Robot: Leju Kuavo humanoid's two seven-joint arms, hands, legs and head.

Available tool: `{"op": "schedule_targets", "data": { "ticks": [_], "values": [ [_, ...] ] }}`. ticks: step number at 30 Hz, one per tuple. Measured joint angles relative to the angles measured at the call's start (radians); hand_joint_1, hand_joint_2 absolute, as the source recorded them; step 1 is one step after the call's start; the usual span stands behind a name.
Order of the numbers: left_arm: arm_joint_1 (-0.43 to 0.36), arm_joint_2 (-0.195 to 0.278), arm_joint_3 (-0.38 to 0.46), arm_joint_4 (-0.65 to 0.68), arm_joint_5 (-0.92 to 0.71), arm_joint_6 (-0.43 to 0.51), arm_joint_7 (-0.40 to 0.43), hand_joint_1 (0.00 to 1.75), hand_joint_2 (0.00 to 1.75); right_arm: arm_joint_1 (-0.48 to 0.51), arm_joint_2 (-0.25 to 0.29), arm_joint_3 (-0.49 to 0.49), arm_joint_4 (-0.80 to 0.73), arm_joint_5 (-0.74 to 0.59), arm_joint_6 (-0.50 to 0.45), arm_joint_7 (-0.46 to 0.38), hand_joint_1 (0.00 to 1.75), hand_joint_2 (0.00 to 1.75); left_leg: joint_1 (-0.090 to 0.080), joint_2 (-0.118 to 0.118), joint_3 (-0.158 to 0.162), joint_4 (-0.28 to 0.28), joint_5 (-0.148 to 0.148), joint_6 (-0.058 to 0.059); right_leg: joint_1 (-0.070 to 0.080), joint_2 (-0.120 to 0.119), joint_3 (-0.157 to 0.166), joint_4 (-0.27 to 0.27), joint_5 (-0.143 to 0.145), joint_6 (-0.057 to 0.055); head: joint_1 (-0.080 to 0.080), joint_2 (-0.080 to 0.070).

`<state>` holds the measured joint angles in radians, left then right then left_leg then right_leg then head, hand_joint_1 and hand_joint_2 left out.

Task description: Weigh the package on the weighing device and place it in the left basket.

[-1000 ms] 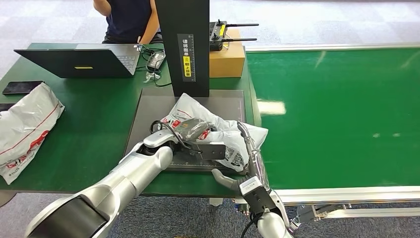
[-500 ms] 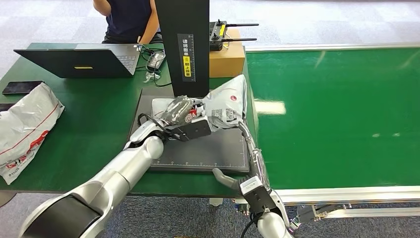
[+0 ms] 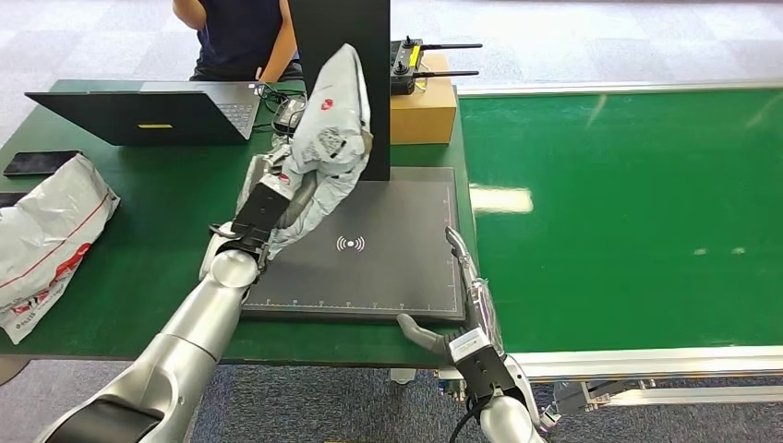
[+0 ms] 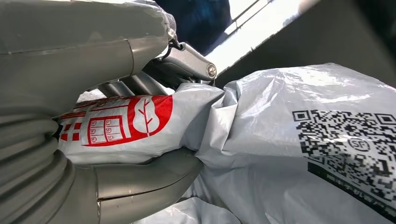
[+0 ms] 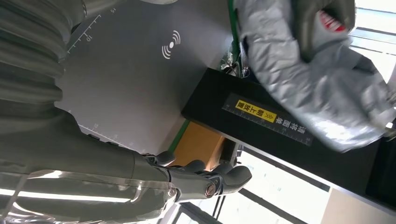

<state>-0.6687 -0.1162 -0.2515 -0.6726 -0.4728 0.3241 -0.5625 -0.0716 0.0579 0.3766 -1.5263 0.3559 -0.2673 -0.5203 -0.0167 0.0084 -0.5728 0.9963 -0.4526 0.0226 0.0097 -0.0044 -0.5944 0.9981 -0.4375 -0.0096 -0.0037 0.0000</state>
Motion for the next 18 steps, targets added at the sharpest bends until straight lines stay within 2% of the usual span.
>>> {"op": "schedule_targets", "data": {
  "ticks": [10, 18],
  "values": [
    [0.096, 0.065, 0.140, -0.214, 0.124, 0.107, -0.042, 1.75, 1.75, 0.007, -0.010, 0.001, 0.006, -0.016, 0.000, -0.016, 0.00, 1.75, 0.000, 0.000, 0.000, 0.000, 0.000, 0.000, 0.000, 0.000, 0.000, 0.000, 0.000, 0.000, 0.000, 0.000],
    [0.110, 0.111, 0.249, -0.288, 0.150, 0.200, -0.037, 1.75, 1.75, 0.025, -0.016, 0.001, 0.011, -0.016, -0.005, -0.031, 0.00, 1.75, 0.001, 0.000, 0.000, 0.000, 0.000, 0.000, 0.001, 0.000, 0.000, 0.000, 0.000, 0.000, 0.000, 0.000]
  ]
}}
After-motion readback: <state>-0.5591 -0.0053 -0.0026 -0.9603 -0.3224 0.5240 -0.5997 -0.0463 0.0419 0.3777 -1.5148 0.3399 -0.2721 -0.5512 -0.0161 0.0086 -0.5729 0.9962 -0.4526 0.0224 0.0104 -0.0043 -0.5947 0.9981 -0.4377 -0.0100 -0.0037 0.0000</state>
